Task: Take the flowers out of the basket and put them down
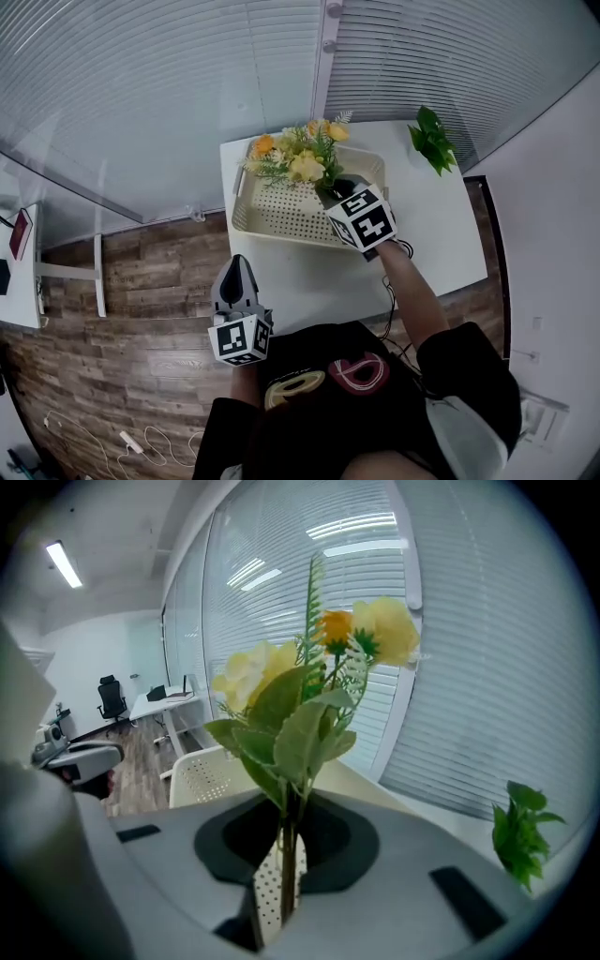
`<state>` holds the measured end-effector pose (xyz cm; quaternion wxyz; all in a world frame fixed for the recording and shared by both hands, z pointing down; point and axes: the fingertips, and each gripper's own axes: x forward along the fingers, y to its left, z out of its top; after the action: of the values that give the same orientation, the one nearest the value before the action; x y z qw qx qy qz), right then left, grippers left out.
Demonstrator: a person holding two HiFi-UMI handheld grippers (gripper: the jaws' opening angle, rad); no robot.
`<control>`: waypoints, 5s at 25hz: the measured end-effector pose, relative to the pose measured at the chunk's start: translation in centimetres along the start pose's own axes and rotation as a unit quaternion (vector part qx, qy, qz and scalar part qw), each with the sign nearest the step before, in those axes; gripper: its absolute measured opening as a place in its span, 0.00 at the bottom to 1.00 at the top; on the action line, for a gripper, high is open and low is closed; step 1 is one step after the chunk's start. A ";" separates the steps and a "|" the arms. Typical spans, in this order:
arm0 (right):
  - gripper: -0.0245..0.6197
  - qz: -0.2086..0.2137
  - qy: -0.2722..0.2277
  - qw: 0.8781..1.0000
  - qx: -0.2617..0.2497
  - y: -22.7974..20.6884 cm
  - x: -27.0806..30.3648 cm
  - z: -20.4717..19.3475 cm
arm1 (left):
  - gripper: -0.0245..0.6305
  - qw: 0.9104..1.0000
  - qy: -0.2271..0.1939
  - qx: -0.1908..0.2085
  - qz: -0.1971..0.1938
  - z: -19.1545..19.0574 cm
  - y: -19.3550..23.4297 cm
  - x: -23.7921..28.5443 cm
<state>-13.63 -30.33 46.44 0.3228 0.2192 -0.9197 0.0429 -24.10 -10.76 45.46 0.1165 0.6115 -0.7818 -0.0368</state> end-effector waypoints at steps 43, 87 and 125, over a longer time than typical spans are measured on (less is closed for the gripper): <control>0.11 -0.178 -0.041 0.978 0.101 -4.9 -14.9 -4.5 | 0.06 0.984 0.008 0.026 -0.175 0.0 -8.1 0.7; 0.12 -0.222 0.094 0.915 0.323 -13.1 -14.7 -25.7 | 0.06 0.982 0.048 0.036 -0.178 -2.9 -13.1 2.6; 0.16 -0.192 0.082 0.932 0.295 -14.9 -7.5 -30.1 | 0.06 0.992 0.062 0.041 -0.103 -3.6 -11.4 4.6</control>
<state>15.35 -34.30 64.65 0.3194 0.4725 -0.7765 0.2678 -13.48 -17.75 47.28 0.1355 0.6942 -0.7066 0.0212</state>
